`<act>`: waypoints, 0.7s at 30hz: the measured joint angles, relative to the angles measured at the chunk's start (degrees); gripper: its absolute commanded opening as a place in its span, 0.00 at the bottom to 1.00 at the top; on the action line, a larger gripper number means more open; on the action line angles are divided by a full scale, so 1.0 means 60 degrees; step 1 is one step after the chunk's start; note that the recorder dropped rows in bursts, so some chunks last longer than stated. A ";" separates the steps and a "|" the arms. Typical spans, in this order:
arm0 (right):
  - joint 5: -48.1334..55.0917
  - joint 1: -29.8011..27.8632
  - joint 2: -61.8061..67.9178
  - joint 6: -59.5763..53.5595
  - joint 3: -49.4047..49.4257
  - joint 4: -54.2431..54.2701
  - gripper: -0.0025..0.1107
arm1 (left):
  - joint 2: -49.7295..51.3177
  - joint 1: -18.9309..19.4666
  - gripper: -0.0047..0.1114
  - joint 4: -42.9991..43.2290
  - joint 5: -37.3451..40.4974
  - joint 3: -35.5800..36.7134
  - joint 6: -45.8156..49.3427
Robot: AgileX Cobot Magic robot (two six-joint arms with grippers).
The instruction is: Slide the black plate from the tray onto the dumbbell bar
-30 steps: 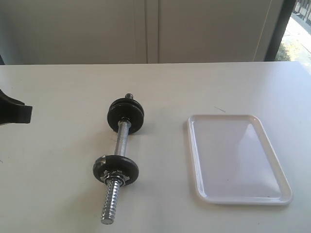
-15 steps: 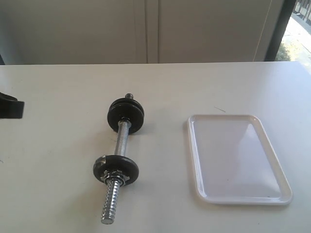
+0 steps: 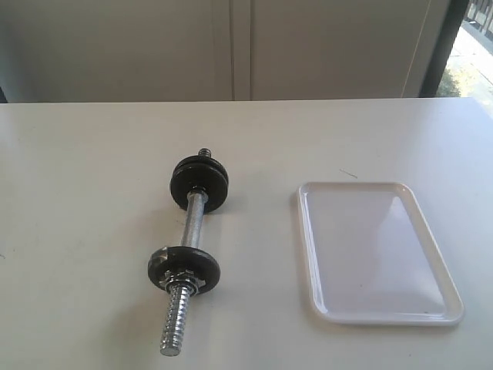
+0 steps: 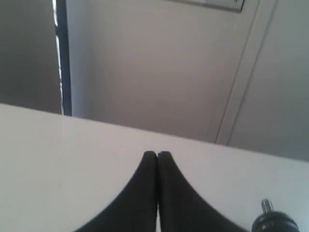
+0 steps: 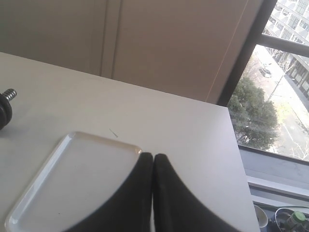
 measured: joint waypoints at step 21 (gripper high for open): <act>0.0000 0.0000 0.0000 0.0000 0.0000 0.0000 0.02 | -0.2735 0.0326 0.04 -0.0105 0.0120 0.0000 -0.0001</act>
